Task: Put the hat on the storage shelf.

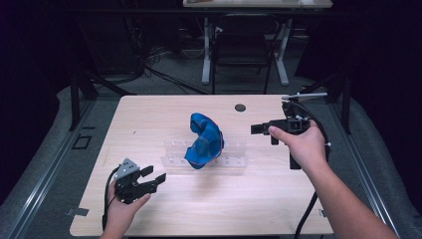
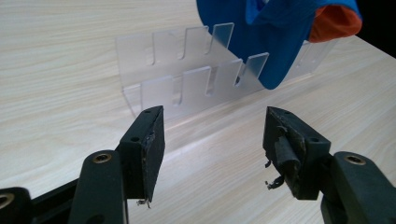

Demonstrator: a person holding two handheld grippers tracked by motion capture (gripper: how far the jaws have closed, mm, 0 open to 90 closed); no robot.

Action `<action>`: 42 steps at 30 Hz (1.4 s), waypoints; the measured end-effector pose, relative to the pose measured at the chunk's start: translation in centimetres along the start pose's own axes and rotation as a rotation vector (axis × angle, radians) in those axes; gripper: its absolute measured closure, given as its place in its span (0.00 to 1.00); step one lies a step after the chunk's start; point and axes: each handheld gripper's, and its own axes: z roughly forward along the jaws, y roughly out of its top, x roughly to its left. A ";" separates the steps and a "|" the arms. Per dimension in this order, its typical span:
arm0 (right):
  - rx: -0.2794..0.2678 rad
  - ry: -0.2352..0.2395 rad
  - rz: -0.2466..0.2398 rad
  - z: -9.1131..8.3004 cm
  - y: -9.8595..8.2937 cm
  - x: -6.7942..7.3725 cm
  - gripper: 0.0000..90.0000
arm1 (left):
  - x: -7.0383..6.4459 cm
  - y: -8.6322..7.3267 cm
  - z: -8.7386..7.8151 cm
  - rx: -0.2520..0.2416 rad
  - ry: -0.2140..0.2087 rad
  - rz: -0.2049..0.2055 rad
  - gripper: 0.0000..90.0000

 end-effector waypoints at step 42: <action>0.048 -0.067 -0.080 3.9 -12.8 -5.1 0.48 | 1.1 -3.6 -0.7 0.057 0.011 0.019 0.43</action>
